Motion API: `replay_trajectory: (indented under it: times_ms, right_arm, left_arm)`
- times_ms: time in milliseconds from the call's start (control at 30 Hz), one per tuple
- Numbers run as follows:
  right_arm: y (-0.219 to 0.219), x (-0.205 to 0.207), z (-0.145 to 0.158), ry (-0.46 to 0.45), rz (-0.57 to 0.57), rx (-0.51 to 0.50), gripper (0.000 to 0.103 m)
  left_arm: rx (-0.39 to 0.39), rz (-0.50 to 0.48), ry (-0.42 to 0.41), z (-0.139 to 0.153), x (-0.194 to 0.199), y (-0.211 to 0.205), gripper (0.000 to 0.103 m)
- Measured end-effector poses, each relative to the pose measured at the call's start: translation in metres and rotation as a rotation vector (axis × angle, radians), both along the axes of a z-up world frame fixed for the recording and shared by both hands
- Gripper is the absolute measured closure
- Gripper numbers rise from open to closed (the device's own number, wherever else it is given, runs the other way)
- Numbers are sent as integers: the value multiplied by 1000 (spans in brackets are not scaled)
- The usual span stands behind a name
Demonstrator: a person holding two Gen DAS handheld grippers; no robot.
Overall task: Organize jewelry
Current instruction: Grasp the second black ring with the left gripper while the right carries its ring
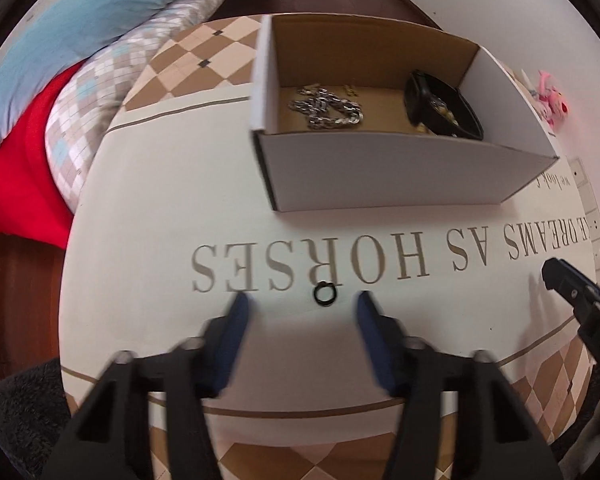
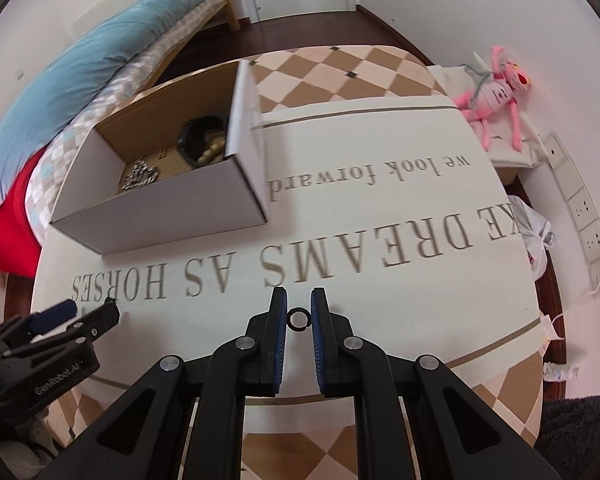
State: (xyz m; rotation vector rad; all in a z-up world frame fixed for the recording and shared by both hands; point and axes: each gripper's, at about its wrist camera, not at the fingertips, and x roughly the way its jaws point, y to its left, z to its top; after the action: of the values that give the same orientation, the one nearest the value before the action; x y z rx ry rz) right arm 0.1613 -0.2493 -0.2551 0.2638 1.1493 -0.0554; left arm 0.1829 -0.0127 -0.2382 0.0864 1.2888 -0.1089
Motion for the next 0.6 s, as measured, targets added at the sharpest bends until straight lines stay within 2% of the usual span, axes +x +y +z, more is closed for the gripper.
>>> replay_trajectory:
  times_ms: [67, 133, 200, 300, 500, 600]
  right_arm:
    - [-3, 0, 0, -1, -5, 2, 90]
    - [-3, -1, -1, -1, -5, 6, 90]
    - [-2, 0, -1, -3, -4, 6, 90]
    - [-3, 0, -1, -2, -4, 10, 90]
    - [-3, -1, 6, -19, -4, 20, 90]
    - [-2, -1, 17, -36, 2, 36, 90]
  left_arm:
    - [0, -12, -8, -1, -1, -3, 68]
    - [-2, -21, -16, -1, 0, -5, 80]
    - [-5, -26, -20, 0, 1, -5, 82]
    - [-9, -35, -23, -1, 3, -5, 93]
    - [-23, -42, -29, 4, 1, -7, 93]
    - [-52, -46, -46, 22, -3, -7, 93]
